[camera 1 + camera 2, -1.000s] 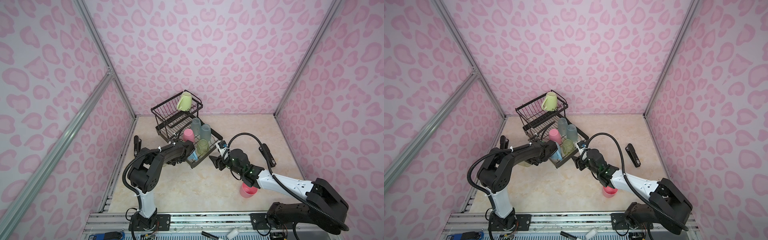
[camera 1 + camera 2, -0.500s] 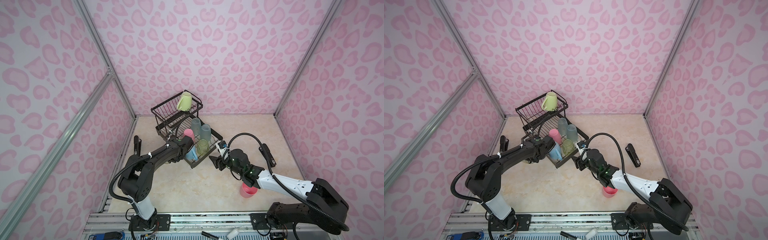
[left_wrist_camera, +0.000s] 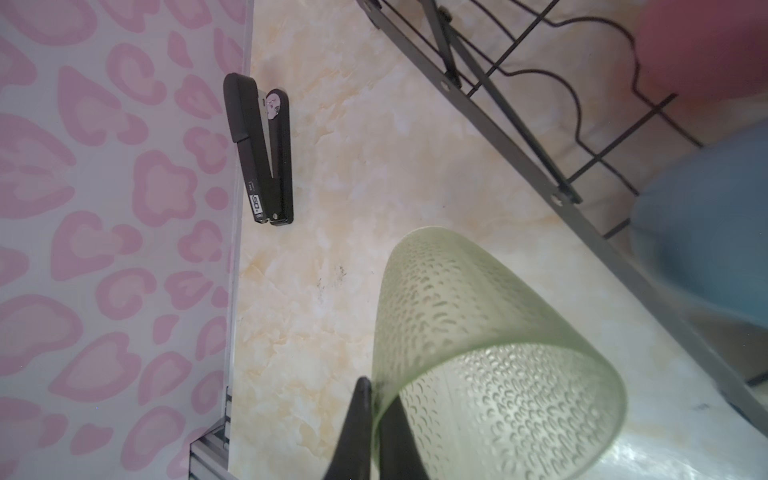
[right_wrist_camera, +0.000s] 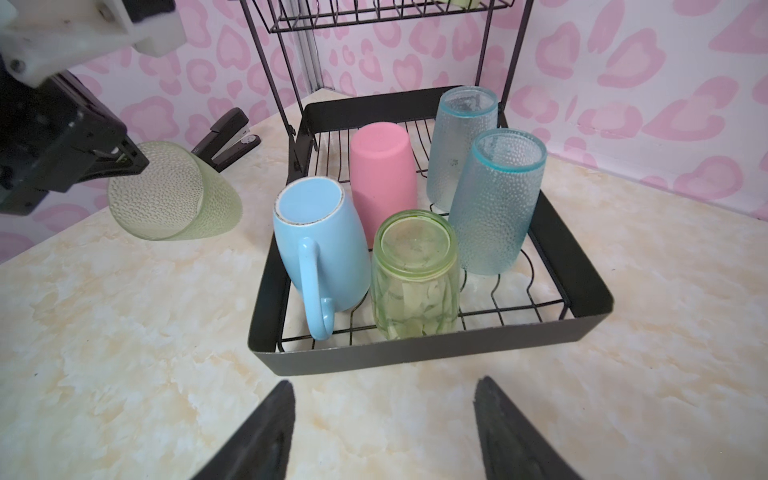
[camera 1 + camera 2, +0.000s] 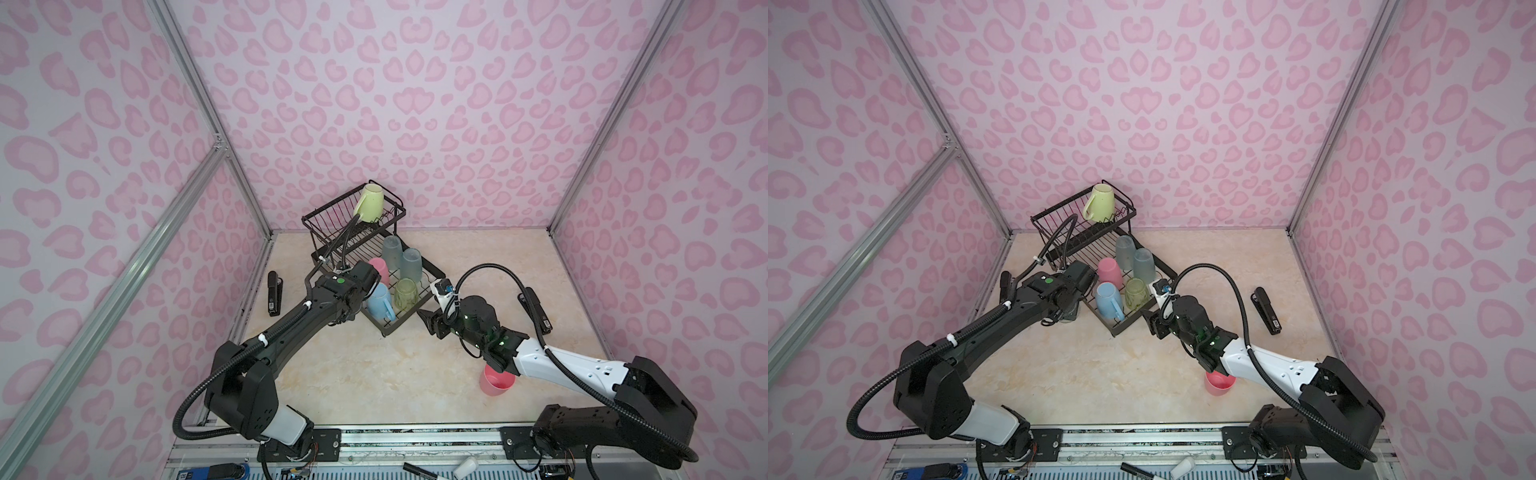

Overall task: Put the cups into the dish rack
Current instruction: 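Close the left gripper on the pale green glass and lift it off the table, then raise the green glass with the left gripper while the right gripper rises toward it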

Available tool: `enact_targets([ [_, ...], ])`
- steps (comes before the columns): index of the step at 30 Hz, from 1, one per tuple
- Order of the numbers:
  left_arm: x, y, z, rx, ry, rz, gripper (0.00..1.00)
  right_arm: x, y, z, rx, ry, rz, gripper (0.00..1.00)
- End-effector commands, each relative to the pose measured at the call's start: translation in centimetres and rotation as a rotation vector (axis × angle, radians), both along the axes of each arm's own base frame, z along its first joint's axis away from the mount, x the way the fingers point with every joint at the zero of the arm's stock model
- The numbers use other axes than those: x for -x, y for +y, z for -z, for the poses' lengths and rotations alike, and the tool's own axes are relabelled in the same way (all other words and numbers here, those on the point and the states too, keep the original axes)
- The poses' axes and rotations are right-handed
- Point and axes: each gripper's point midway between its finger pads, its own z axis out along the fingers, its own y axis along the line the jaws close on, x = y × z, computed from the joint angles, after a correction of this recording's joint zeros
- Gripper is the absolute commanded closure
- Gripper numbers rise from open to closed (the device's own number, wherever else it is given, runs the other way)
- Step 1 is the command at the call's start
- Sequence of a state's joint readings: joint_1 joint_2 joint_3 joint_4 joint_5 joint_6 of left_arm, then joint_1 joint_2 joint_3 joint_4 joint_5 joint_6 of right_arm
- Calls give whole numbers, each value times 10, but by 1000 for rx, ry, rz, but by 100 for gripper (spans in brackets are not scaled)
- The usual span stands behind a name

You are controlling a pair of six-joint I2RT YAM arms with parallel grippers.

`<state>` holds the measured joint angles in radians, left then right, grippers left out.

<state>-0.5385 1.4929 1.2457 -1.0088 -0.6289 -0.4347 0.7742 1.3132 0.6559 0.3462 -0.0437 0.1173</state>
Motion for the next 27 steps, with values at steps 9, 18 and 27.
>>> enact_targets([
  [9, 4, -23, -51, 191, -38, 88, 97, -2, 4, -11, -26, -9, -2, 32],
  [18, 5, -30, -105, 400, -128, 134, 97, -5, 11, -31, -60, -26, -13, 32],
  [27, -12, -86, -151, 786, -200, 290, 97, -30, 11, -75, -180, 24, 47, 32],
])
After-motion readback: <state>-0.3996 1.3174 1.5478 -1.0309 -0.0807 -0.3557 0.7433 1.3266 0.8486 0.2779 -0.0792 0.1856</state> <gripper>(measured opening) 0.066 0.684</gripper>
